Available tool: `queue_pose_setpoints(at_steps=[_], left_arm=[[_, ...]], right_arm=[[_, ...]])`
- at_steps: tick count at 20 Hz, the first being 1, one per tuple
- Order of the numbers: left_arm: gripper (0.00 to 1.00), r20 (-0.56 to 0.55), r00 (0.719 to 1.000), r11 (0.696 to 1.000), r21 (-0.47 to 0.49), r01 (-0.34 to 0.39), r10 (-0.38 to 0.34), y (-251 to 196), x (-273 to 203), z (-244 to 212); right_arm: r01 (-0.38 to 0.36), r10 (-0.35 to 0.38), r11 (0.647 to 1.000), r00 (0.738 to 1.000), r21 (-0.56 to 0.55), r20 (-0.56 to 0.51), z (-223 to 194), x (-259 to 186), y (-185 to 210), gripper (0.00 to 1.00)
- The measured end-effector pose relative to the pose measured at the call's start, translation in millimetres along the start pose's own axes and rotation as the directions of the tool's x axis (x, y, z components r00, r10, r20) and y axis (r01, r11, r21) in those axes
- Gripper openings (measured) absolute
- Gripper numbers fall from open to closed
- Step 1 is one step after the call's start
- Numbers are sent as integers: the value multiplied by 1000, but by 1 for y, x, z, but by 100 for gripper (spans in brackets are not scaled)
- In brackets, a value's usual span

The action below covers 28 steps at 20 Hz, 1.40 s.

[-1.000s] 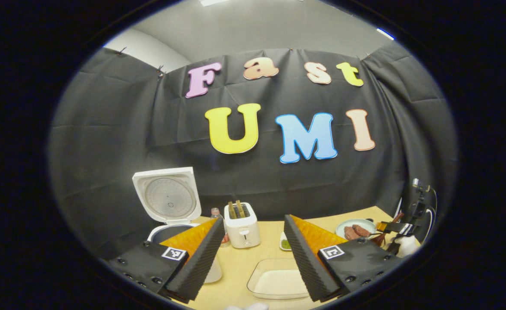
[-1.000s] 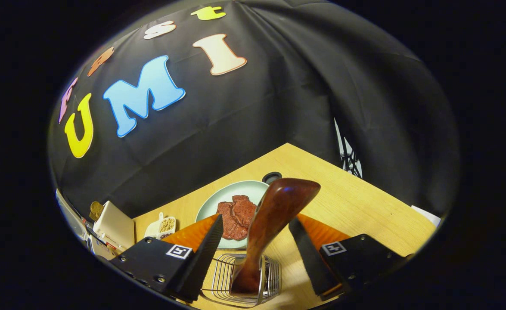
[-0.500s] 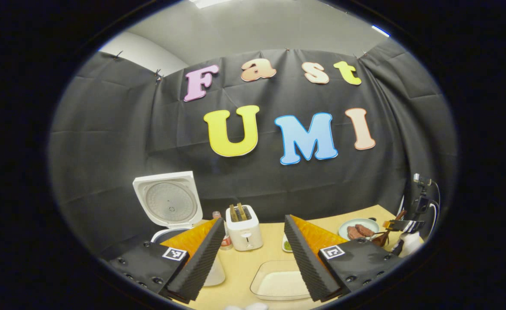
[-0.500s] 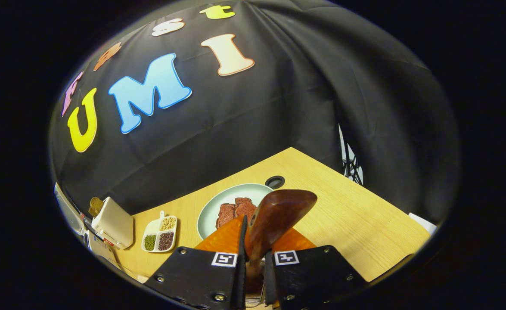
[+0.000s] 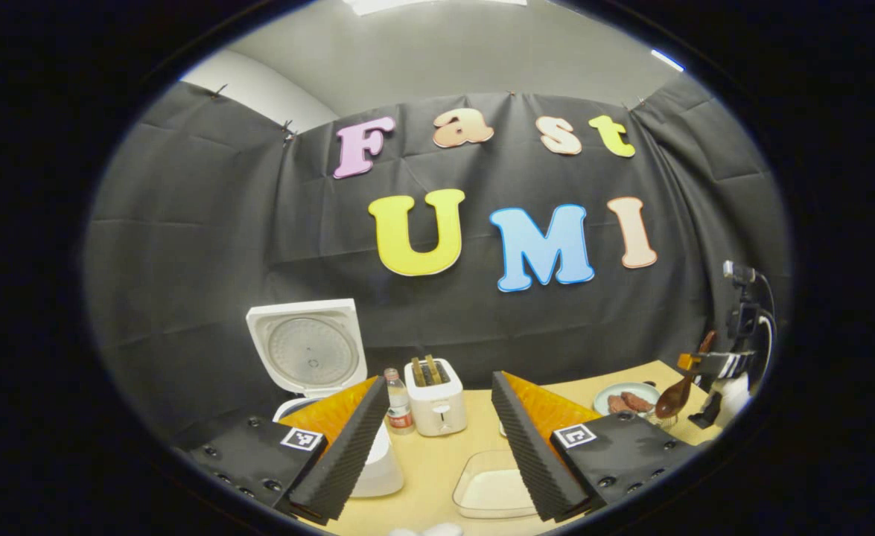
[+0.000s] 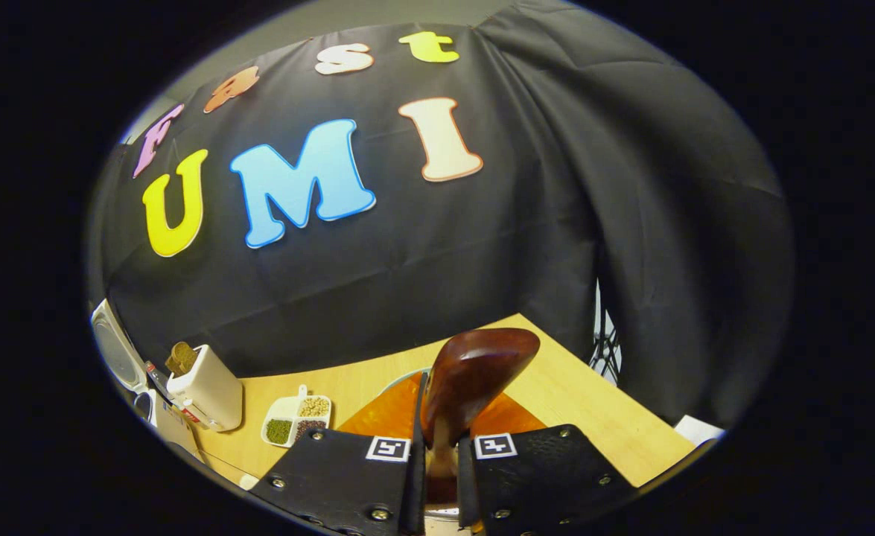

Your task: Close the left gripper, press the button to open the rice cooker; take a wooden spoon from the chopstick holder with the right hand, scoop a spoonful of rice and pour it into the rice cooker, then put the wooden spoon back into the chopstick holder.

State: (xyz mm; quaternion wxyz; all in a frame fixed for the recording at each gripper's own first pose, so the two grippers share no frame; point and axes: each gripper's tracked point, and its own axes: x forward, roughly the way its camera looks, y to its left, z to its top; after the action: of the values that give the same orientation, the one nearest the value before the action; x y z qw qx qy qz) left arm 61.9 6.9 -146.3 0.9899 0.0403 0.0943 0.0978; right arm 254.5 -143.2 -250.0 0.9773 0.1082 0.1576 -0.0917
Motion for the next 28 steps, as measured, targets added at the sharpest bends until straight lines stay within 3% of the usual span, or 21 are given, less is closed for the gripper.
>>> queue_pose_setpoints(at_steps=[5,8,11,15,19,24,28], left_arm=[[97,-5,1000,999,-19,-26,26,38,-9,-6],[97,0,999,999,-16,-43,43,62,-19,-8],[97,2,998,998,-8,-59,59,81,-27,-12],[96,-8,998,998,-11,-61,61,95,-37,-20],[96,-13,998,998,-19,-59,58,103,-41,-24],[96,-27,998,997,-45,-60,59,110,-43,-32],[97,-37,997,997,-21,-69,68,117,-41,-40]], right_arm=[[-86,93,991,993,-101,66,53,-50,78,17],[-150,164,976,983,-159,84,61,-80,134,17],[-228,244,952,968,-205,57,40,-106,193,17],[-324,330,902,944,-285,-27,-21,-125,258,17],[-351,343,837,934,-419,-98,-88,-121,287,17],[-314,290,716,946,-624,-143,-145,-96,280,17],[-300,250,672,953,-677,-174,-168,-85,271,17]])
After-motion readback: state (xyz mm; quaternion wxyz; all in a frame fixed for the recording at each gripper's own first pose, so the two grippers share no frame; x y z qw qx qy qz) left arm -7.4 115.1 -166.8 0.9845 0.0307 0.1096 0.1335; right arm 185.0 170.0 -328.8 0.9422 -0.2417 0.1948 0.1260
